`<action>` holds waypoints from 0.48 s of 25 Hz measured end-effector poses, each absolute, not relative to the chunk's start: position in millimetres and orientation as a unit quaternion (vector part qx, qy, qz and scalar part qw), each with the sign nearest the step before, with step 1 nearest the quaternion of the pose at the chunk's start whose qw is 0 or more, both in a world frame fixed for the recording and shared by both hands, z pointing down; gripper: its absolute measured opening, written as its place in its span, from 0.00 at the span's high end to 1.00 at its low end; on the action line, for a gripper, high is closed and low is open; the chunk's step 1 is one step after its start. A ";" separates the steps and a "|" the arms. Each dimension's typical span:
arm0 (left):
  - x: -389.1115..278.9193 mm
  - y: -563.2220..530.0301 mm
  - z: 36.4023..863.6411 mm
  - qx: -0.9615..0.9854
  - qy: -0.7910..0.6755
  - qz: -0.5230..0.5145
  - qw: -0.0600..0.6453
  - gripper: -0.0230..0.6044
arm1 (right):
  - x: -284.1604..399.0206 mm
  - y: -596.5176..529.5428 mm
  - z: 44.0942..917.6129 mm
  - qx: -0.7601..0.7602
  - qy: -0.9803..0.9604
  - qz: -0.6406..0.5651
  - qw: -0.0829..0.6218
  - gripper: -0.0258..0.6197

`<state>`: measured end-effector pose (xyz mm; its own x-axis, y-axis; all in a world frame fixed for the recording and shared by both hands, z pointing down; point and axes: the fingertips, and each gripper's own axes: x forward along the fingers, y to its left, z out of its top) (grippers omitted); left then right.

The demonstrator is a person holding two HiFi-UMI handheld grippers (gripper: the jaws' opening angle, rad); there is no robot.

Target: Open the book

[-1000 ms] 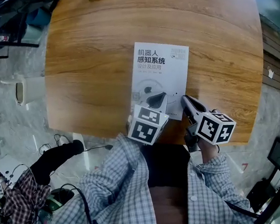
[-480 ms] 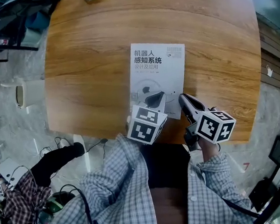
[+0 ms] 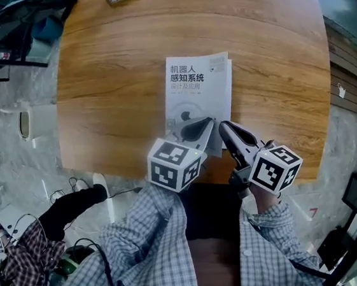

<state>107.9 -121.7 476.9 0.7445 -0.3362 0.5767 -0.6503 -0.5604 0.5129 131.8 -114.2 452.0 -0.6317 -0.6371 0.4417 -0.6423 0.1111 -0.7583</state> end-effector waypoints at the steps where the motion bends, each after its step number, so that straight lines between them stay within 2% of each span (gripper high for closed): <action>1: 108.6 -123.5 470.6 0.858 -0.287 0.196 0.378 0.95 | 129.7 -115.0 449.8 0.426 -0.747 0.510 -0.004 0.91; 12: 81.3 -135.6 434.7 0.856 -0.326 0.150 0.373 0.95 | 98.0 -127.3 415.7 0.383 -0.782 0.489 -0.048 0.91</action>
